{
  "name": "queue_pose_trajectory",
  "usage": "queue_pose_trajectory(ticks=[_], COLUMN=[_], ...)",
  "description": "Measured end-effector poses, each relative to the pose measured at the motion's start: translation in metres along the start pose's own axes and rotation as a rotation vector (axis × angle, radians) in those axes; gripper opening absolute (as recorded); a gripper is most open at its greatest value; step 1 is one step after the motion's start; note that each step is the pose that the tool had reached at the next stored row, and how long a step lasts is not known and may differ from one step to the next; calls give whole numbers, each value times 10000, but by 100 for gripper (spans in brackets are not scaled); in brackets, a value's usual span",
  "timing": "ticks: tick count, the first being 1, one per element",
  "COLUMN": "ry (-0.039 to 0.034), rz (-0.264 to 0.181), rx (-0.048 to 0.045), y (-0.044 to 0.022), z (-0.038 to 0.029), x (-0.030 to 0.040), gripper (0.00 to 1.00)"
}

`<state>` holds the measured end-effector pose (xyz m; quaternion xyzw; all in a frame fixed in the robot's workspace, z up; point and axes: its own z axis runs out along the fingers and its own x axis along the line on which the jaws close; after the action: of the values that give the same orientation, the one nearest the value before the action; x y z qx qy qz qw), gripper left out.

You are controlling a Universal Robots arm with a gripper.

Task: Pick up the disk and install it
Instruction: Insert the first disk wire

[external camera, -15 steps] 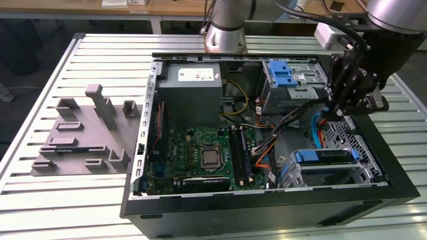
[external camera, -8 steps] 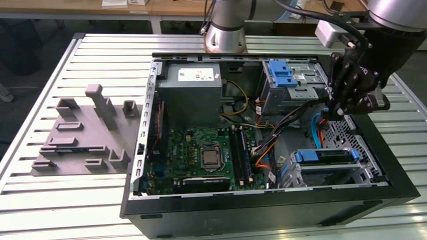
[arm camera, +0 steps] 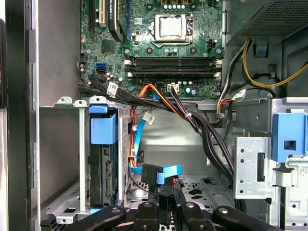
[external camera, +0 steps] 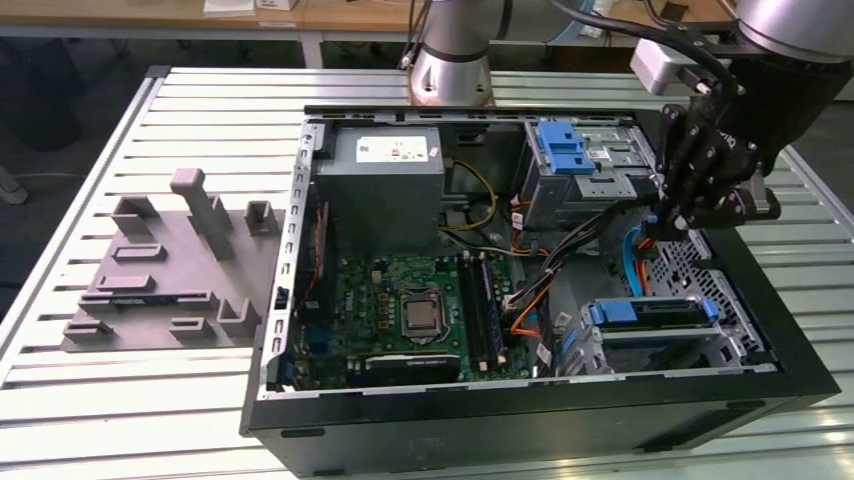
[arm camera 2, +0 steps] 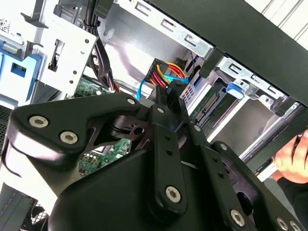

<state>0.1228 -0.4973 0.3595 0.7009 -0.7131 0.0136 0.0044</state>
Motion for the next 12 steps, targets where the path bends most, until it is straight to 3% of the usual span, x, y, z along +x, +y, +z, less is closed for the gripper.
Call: queue_pose_trajectory(ticks=[2, 3, 12], ry=[1, 0, 1], rz=[0, -1, 0], rx=[0, 0, 0], y=[0, -2, -2], z=[-21, -124, -142], x=[0, 3, 4], gripper=[25, 25, 25])
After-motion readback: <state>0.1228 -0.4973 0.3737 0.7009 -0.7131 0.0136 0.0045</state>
